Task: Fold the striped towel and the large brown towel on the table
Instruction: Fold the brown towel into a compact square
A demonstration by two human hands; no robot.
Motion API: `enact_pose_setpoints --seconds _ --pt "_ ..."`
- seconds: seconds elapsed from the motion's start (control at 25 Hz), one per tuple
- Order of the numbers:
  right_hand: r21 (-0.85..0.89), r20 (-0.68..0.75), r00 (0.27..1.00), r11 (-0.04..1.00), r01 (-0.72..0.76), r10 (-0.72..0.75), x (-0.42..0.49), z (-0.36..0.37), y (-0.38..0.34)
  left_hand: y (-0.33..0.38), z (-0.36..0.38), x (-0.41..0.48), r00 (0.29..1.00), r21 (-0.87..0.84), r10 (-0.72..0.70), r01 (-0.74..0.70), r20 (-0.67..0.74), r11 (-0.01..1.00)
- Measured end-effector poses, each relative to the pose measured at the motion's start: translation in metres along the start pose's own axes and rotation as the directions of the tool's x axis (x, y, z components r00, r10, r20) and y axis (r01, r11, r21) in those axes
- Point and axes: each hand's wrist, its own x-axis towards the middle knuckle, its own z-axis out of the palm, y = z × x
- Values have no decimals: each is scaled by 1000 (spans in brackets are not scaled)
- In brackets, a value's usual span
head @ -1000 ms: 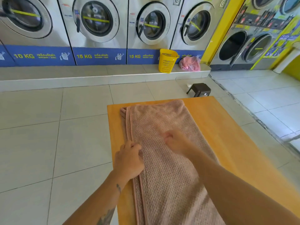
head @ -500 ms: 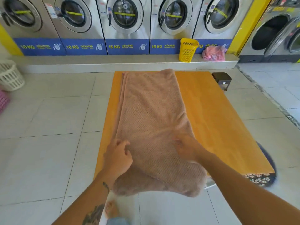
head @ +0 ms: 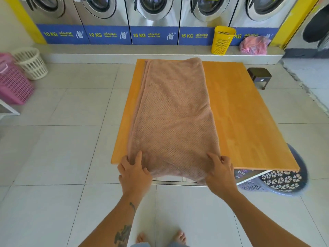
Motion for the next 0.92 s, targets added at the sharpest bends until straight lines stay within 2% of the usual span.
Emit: enact_pose_setpoints --seconds 0.12,0.28,0.4,0.48,0.68,0.76,0.88,0.92 --pt "216 -11 995 972 -91 96 -5 -1 -6 1 0 -7 994 -192 -109 105 -8 976" --pt "241 36 994 964 -109 103 0 -6 -11 -3 -8 -1 984 -413 -164 179 72 893" --pt "350 87 986 923 -161 139 -1 -8 -16 -10 -9 5 973 -546 -130 216 191 810" --pt "421 93 983 888 -184 160 -4 -6 -15 -13 -12 8 972 -612 -86 205 219 763" --pt "432 16 994 896 -104 107 -9 -3 -16 -16 -25 6 991 -630 -28 107 134 769" --pt "477 99 990 868 -134 99 -10 -6 -17 -16 -33 5 994 -648 12 59 105 760" --pt "650 329 936 690 -317 120 -11 -11 -24 -16 -42 11 993 -660 84 -8 84 752" --pt "659 360 925 670 -342 118 -12 -13 -28 -16 -46 12 990 -650 111 -26 89 760"
